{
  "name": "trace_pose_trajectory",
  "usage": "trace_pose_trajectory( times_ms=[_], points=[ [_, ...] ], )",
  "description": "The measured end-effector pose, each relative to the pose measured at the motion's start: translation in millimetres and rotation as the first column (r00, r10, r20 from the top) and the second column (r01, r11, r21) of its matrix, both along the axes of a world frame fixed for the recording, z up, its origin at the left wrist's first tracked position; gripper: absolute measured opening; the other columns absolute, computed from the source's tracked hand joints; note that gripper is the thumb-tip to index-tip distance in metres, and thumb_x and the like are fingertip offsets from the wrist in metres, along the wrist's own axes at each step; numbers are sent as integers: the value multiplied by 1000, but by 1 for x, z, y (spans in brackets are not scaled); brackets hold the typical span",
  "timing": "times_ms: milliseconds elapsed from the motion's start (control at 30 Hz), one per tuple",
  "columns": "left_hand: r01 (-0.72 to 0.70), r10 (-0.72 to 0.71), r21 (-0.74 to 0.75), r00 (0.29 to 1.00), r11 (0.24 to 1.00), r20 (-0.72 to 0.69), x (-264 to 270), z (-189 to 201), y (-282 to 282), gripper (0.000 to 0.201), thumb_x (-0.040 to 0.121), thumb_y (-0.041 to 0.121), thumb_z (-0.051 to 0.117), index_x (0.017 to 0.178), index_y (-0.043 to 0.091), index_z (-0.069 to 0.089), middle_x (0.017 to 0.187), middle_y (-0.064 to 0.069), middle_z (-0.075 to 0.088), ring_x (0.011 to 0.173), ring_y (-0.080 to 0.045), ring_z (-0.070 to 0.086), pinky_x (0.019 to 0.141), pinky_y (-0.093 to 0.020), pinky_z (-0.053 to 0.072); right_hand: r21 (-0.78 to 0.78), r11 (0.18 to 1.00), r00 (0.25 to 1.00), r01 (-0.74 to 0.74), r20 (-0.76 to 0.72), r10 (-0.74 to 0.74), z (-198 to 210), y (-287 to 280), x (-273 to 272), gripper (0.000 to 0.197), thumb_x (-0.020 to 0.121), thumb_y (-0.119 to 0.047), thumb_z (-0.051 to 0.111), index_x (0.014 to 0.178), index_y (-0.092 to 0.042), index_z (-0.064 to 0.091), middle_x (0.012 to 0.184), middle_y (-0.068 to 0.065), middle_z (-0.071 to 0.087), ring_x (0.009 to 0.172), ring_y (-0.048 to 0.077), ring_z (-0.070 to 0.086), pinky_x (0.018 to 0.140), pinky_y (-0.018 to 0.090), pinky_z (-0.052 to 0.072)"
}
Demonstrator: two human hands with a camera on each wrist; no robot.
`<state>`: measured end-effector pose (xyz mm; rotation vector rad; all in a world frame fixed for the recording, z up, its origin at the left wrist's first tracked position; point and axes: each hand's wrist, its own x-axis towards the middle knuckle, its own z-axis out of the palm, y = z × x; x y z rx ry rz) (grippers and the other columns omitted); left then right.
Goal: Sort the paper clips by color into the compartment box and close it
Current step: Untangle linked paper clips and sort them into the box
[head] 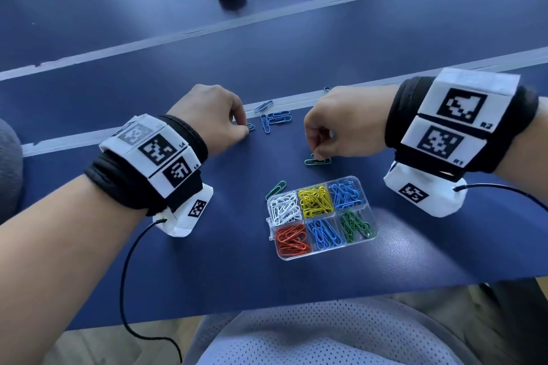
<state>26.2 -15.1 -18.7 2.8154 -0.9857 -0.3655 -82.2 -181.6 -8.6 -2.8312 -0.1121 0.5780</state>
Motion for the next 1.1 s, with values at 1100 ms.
trace_pose_trajectory(
  times_ms=[1100],
  points=[
    [-71,72,15,993,997,-91,-16,0,-14,26,79,48,60,84,22,59,70,9,48,80,-19,47,69,-28,37,303,901,951,310,-83,-299,10,-14,-1,21,87,-19,45,79,-24,63,70,-7,64,62,14,53,58,23,40]
  ],
)
